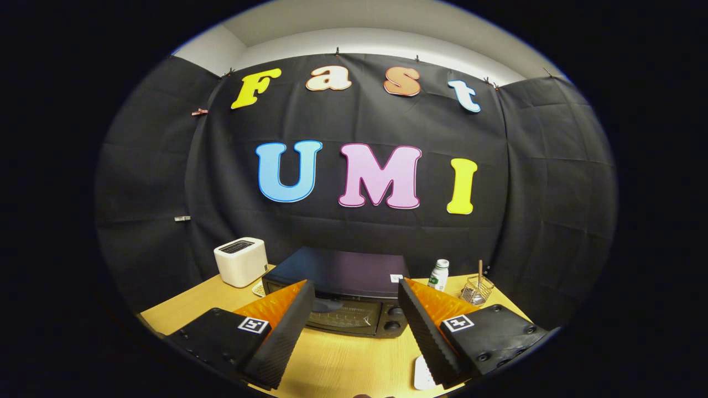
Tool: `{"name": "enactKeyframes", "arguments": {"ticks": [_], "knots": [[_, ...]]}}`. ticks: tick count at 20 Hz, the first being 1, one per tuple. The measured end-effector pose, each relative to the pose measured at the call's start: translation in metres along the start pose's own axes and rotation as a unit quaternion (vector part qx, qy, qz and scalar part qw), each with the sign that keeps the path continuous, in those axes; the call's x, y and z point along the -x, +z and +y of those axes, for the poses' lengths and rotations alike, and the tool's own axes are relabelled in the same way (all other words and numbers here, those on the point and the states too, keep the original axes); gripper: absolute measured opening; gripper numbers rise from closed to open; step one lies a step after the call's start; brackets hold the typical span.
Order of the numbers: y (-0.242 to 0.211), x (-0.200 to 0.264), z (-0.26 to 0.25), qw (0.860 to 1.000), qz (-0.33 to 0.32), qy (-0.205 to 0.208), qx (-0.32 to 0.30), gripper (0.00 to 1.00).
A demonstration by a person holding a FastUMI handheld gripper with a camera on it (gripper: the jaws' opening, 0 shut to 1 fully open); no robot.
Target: Open the toaster oven, put the food inside, and close the toaster oven door.
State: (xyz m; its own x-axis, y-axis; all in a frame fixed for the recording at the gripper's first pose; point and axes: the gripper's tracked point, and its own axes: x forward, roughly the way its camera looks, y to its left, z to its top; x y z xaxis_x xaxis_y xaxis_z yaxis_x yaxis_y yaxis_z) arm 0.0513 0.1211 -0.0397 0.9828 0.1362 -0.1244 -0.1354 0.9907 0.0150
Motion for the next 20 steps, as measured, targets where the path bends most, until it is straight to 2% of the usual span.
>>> {"name": "enactKeyframes", "arguments": {"ticks": [7,11,17,20], "knots": [[-0.025,-0.066,0.042,0.999,0.020,-0.020,-0.016,0.98],[-0.042,-0.101,0.057,0.999,0.020,-0.036,-0.004,0.98],[-0.089,-0.137,0.057,0.997,0.053,-0.059,0.009,0.98],[-0.109,-0.148,0.059,0.996,0.071,-0.062,-0.005,0.98]]}}
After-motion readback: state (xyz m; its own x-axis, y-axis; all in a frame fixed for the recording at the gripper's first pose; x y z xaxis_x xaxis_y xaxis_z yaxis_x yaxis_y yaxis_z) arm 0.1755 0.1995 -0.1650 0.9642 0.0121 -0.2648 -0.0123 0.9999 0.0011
